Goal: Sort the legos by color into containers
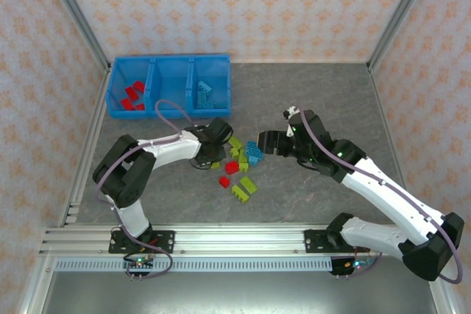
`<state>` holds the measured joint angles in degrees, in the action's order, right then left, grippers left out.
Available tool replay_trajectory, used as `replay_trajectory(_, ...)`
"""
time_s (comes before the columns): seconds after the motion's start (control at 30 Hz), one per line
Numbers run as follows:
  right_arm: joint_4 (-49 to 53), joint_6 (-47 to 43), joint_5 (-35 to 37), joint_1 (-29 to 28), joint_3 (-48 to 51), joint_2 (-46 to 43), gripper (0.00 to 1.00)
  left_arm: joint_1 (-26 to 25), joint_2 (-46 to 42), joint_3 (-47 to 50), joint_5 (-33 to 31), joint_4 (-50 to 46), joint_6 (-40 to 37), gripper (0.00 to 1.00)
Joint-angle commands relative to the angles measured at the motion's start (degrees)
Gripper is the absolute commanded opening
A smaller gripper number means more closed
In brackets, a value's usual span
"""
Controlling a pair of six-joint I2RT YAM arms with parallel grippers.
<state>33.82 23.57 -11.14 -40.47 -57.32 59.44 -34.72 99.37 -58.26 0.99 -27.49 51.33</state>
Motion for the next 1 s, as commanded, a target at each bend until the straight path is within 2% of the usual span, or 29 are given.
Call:
replay_trajectory(0.0,-0.5,-0.1,-2.5,-0.1,0.0,1.3,0.82,1.6,-7.3,1.0,-3.1,-4.3,-2.3,0.11)
replay_trajectory(0.13,-1.6,0.6,-3.0,-0.2,-0.7,2.3,0.82,6.4,-16.5,-3.9,-10.0,-9.9,-6.8,0.11)
replay_trajectory(0.23,-3.7,-1.0,-1.0,-0.1,-2.2,4.6,0.82,12.9,-17.5,-9.5,-14.6,-9.5,-11.8,0.11)
replay_trajectory(0.3,-8.1,-2.8,0.8,-0.1,-2.5,7.5,0.82,16.9,-13.6,-15.4,-17.4,-9.4,-14.5,0.11)
replay_trajectory(0.4,-14.2,-3.8,2.8,0.1,-4.0,14.2,0.82,19.4,-4.6,-25.8,-22.3,-10.8,-17.5,0.11)
replay_trajectory(0.57,-9.0,-4.0,2.2,0.2,-14.0,24.4,0.82,22.4,13.0,-42.9,-22.2,-11.8,-19.0,0.14)
replay_trajectory(0.7,-6.8,-7.1,1.0,0.2,-15.8,25.9,0.82,24.9,26.1,-57.2,-22.9,-16.5,-18.4,0.16)
replay_trajectory(0.77,-5.3,-9.0,0.9,0.2,-16.4,26.1,0.83,26.3,29.8,-60.8,-20.7,-16.7,-18.1,0.2)
replay_trajectory(0.83,-4.1,-10.2,0.7,0.2,-16.8,26.2,0.83,27.4,32.0,-62.9,-18.4,-16.6,-17.8,0.28)
replay_trajectory(0.9,-3.7,-10.1,0.4,0.3,-16.9,26.2,0.83,27.9,32.5,-63.4,-16.9,-16.4,-17.9,0.4)
replay_trajectory(0.97,-3.9,-9.4,0.2,0.4,-16.7,26.1,0.83,28.0,31.8,-63.1,-16.1,-16.2,-18.2,0.44)
